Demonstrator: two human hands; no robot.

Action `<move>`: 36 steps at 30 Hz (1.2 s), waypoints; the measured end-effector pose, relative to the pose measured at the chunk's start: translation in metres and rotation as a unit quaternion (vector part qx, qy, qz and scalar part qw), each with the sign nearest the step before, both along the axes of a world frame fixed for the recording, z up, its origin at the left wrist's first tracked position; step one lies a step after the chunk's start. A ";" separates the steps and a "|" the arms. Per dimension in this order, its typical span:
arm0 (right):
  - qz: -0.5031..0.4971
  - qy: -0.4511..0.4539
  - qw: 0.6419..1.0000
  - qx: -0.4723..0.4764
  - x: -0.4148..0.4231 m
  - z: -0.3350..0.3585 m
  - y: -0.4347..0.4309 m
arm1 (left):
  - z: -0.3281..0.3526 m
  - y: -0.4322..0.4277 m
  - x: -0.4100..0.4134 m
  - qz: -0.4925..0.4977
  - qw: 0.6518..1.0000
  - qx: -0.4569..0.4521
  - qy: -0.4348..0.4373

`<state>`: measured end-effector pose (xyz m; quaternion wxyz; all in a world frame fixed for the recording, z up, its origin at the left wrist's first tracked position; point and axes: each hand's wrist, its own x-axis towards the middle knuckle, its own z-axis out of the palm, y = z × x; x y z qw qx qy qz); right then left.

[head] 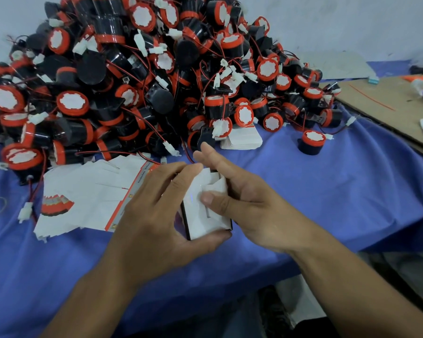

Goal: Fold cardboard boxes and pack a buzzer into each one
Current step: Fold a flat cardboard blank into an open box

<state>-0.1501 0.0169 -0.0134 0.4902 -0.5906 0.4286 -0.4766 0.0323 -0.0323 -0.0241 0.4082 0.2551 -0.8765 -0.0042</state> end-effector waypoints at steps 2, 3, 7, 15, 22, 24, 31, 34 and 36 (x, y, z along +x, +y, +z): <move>-0.018 -0.085 0.996 0.002 0.006 0.001 -0.001 | 0.001 0.001 -0.002 0.007 1.000 -0.005 0.007; -0.039 -0.117 0.992 -0.007 0.011 0.001 -0.002 | 0.002 0.001 -0.003 0.008 1.000 -0.007 0.010; -0.092 -0.168 0.981 -0.036 0.021 -0.001 -0.002 | 0.004 0.002 -0.004 0.008 1.000 -0.005 0.008; -0.011 -0.129 0.992 -0.004 0.010 0.008 0.001 | 0.002 0.000 -0.002 -0.001 1.000 -0.009 0.018; -0.073 0.003 0.994 -0.084 0.010 0.010 0.003 | 0.003 -0.001 0.001 0.002 0.999 0.002 0.040; -0.085 0.029 0.991 -0.094 0.009 0.009 0.003 | 0.002 -0.001 0.000 0.000 0.999 0.003 0.040; -0.101 0.090 0.986 -0.098 0.007 0.010 0.003 | 0.001 -0.001 -0.001 -0.002 0.999 -0.006 0.038; -0.099 0.092 0.986 -0.097 0.005 0.011 0.002 | 0.000 0.001 -0.005 0.002 0.999 -0.009 0.036; -0.083 0.064 0.990 -0.094 0.005 0.010 0.003 | 0.000 0.002 -0.007 0.007 0.999 -0.004 0.043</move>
